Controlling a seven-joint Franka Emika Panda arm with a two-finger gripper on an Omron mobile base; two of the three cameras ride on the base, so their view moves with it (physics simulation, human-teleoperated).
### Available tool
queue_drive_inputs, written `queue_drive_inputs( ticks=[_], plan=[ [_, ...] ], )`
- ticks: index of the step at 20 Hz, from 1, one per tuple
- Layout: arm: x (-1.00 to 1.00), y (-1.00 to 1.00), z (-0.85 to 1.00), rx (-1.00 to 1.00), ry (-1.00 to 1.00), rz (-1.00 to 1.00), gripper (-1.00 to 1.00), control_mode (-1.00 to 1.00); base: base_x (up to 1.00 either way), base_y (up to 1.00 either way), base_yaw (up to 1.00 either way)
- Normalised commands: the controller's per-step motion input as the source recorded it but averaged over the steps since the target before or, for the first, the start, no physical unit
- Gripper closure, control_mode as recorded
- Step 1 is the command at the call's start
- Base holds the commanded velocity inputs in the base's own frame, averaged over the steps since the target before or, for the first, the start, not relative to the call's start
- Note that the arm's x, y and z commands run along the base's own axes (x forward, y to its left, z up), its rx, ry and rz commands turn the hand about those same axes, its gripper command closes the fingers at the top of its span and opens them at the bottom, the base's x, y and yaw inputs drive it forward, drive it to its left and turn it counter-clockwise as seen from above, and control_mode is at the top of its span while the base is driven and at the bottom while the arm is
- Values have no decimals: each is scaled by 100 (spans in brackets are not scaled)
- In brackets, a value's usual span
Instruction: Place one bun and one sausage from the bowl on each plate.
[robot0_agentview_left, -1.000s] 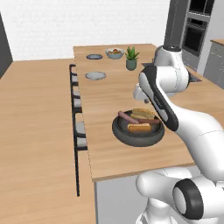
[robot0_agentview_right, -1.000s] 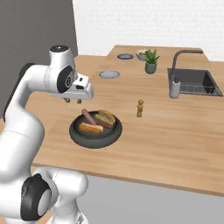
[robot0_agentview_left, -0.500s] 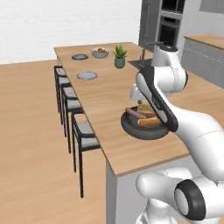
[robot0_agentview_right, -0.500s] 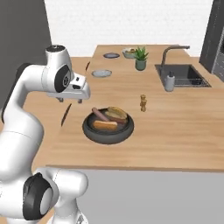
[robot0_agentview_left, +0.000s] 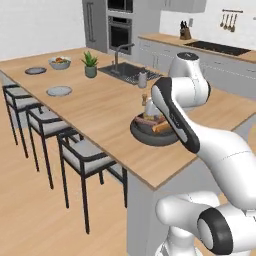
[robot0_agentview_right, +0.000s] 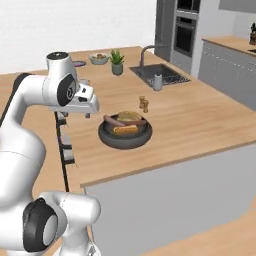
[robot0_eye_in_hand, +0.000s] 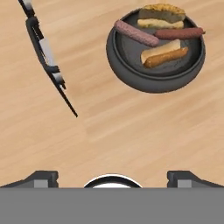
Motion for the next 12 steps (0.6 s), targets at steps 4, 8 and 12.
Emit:
queue_drive_inputs(
  ticks=[4,8,12],
  plan=[
    [0,0,0,0,0,0,-100,100,0,90,-60],
    [0,0,0,0,0,0,-100,100,0,91,-61],
    [0,0,0,0,0,0,-100,100,0,89,-61]
  ],
)
